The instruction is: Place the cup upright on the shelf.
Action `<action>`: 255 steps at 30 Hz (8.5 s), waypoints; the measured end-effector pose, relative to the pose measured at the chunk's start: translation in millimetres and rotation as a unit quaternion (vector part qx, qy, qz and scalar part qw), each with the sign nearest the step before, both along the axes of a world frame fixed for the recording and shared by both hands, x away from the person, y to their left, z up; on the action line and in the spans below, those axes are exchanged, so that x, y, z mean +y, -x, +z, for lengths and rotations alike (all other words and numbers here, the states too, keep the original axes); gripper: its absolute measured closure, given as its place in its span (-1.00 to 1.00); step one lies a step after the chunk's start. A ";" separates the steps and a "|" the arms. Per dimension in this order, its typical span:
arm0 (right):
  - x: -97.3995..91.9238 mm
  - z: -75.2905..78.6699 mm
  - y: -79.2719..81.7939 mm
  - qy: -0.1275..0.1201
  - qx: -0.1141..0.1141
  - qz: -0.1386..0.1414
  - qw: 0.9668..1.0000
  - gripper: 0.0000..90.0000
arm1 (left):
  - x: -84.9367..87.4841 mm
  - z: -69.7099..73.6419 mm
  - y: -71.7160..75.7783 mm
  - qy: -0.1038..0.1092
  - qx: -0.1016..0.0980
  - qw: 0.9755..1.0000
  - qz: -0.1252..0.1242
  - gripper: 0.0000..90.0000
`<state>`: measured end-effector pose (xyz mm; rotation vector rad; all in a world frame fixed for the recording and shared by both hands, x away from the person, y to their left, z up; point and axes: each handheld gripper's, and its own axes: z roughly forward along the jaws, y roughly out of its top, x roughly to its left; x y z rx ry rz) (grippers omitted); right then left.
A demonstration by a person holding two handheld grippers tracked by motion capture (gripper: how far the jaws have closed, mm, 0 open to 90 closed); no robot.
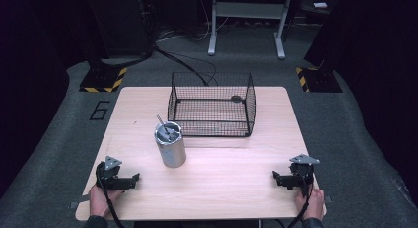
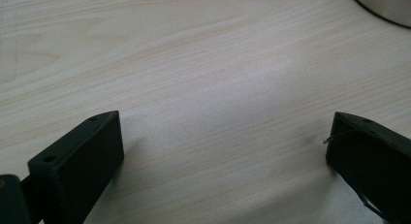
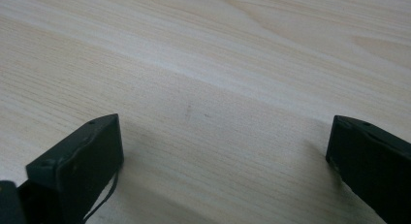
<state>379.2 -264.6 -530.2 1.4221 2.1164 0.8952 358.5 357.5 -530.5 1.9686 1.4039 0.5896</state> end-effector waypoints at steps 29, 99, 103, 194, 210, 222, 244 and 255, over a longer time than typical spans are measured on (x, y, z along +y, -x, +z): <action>-0.2 0.0 -0.2 -0.001 0.000 0.002 1.000 -1.00 | -63.1 80.1 -2.9 0.074 -0.078 0.989 -0.102 -1.00; 0.0 0.0 0.1 0.000 0.000 0.001 1.000 -1.00 | -124.2 105.4 -44.9 0.079 -0.153 0.979 -0.111 -0.91; -0.1 0.0 0.1 0.000 0.000 0.001 1.000 -1.00 | -121.9 109.3 -42.4 0.079 -0.153 0.978 -0.119 -0.91; -0.5 -0.1 -0.4 0.001 -0.001 0.004 1.000 -1.00 | -186.9 249.2 -109.1 0.081 -0.172 0.953 -0.237 -0.91; -0.5 -0.1 -0.5 0.001 -0.001 0.004 1.000 -1.00 | -201.3 253.6 -134.4 0.077 -0.165 0.956 -0.231 -0.91; -0.5 -0.1 -0.6 0.001 -0.001 0.004 1.000 -1.00 | -204.8 249.9 -156.2 0.072 -0.160 0.961 -0.215 -0.91; -0.1 0.3 -0.5 -0.002 0.002 0.003 1.000 -1.00 | -225.3 243.7 -186.5 0.066 -0.160 0.967 -0.186 -0.91; -0.4 0.3 -0.6 -0.001 0.002 0.004 1.000 -1.00 | -233.3 234.2 -198.6 0.057 -0.157 0.971 -0.173 -0.91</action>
